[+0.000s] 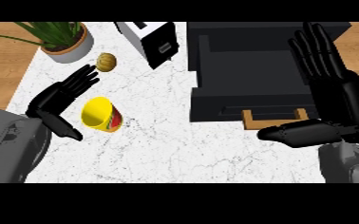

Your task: Pick up the cup, place it into the drawer and close the drawer

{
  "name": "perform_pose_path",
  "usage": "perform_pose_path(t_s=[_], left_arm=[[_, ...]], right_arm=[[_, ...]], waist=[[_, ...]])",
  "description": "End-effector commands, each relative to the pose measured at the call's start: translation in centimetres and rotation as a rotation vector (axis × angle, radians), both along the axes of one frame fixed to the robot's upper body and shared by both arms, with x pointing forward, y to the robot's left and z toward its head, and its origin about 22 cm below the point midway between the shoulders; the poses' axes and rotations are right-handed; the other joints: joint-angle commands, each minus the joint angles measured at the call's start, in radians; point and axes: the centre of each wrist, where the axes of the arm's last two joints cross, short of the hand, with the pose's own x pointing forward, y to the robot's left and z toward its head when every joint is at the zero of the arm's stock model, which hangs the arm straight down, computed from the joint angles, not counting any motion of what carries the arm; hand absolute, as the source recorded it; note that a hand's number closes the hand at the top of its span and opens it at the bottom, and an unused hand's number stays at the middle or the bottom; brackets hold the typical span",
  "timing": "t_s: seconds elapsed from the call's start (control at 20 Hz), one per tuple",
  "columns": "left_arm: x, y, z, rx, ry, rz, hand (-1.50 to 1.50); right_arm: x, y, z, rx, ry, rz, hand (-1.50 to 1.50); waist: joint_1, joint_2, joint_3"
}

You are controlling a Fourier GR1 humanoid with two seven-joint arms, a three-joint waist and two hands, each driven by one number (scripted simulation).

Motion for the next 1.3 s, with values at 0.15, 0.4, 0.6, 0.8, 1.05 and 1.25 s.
perform_pose_path(t_s=[0.15, 0.4, 0.6, 0.8, 1.05, 1.25], left_arm=[[-1.4, -0.2, -3.6, -0.041, -0.034, -0.049, -1.5], [-2.1, 0.4, -4.6, -0.046, -0.027, -0.032, -1.5], [-2.8, -0.9, -6.2, -0.035, -0.067, -0.008, -1.5], [-2.7, -1.2, -6.6, -0.052, -0.055, -0.011, -1.5], [-3.1, -1.7, -7.3, -0.067, -0.077, 0.005, -1.5], [-2.6, -4.3, -8.1, -0.069, -0.093, -0.022, -1.5]], right_arm=[[0.3, -0.3, 0.7, -0.013, 0.008, 0.015, -1.5], [-0.1, -1.4, -0.4, 0.008, -0.001, 0.0, -1.5], [0.5, 0.9, 0.3, 0.002, 0.008, 0.016, -1.5], [0.8, 0.5, 0.0, 0.005, -0.003, 0.017, -1.5], [0.0, -0.3, 1.9, -0.003, -0.002, 0.026, -1.5], [-0.1, -0.1, 1.3, 0.007, -0.004, 0.035, -1.5]], waist=[[-0.013, 0.005, -0.002], [-0.017, 0.006, -0.002], [-0.018, 0.011, -0.004], [-0.022, 0.014, -0.004], [-0.038, 0.013, -0.006], [-0.037, 0.014, -0.005]])
